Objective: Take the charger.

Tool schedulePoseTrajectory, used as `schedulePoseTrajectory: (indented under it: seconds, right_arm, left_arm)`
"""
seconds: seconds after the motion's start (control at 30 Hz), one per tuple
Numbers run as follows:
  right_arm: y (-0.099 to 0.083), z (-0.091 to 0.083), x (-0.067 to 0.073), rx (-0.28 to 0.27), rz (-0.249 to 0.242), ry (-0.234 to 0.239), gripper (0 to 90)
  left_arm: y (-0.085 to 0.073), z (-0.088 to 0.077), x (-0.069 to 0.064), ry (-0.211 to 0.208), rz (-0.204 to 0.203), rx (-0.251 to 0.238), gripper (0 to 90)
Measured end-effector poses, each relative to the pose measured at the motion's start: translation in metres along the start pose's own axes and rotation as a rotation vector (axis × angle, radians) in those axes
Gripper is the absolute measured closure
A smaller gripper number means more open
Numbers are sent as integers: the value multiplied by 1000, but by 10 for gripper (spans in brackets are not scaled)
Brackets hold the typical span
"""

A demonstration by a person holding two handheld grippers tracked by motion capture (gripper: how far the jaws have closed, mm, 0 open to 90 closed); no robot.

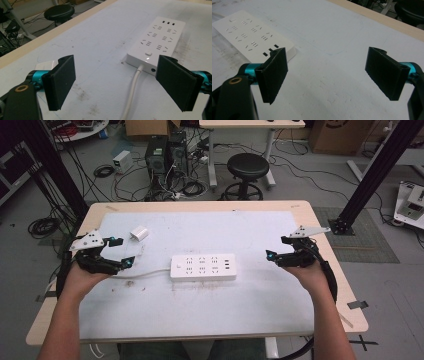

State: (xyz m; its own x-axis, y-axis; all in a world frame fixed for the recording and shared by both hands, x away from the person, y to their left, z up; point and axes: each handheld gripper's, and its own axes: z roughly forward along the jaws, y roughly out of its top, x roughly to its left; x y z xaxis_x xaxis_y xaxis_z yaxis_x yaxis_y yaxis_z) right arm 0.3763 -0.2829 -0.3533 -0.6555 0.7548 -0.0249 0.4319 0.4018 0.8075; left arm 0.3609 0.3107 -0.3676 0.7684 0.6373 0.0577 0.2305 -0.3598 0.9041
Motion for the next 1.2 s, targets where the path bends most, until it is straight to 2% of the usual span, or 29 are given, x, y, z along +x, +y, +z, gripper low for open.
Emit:
schedulePoseTrajectory:
  seconds: [0.03,0.07,0.1,0.13,0.2,0.23,0.33,0.4,0.43,0.47,0.5,0.57,0.6,0.7,0.73,0.77,0.87,0.9,1.03,1.07,1.2]
  right_arm:
    - [2,-1,1,-9,-10,1,186]
    - [2,-1,1,-6,-8,0,186]
    - [2,-1,1,-6,-8,0,186]
    - [3,-1,1,-7,-4,3,187]
    - [3,-1,1,-6,-1,5,187]
    - [2,0,1,-2,-1,7,186]
    - [2,1,-1,0,-10,14,186]
    - [2,1,-1,3,-7,13,186]
    - [2,0,-1,1,-2,9,186]
    - [2,0,-1,1,-2,9,186]
    - [2,0,-1,-1,-4,9,186]
    - [2,-1,0,-1,-1,8,186]
    - [1,-2,1,-1,-2,9,187]
    - [1,-2,2,0,-3,7,186]
    - [1,-2,2,0,-3,7,186]
    - [1,-3,3,1,-5,4,187]
    - [1,-3,4,3,-3,4,187]
    - [1,-3,4,2,-5,3,186]
    - [1,-3,4,3,-3,5,186]
    - [1,-2,5,9,-4,7,187]
    - [1,-1,6,10,-9,6,186]
  left_arm:
    - [2,1,5,30,-12,6,165]
    - [3,2,7,42,-14,8,165]
    - [3,2,7,42,-14,8,165]
    - [4,4,11,58,-32,-1,165]
    - [4,4,11,58,-32,-1,165]
    - [4,11,17,86,-65,-10,165]
    - [3,17,25,101,-83,-4,165]
    - [3,17,25,101,-83,-4,164]
    - [6,22,30,116,-85,43,165]
    - [6,22,30,116,-85,43,165]
    - [11,24,31,114,-71,64,165]
    - [11,24,31,114,-71,64,165]
    - [26,28,39,121,-67,54,165]
    - [26,28,39,121,-67,54,165]
    - [34,35,49,125,-74,64,165]
    - [37,37,52,134,-64,80,164]
    - [41,42,57,140,-65,77,165]
    - [45,48,63,151,-53,108,165]
    - [46,50,66,147,-57,104,165]
    - [44,62,80,144,-85,139,165]
    - [42,68,85,158,-89,158,165]
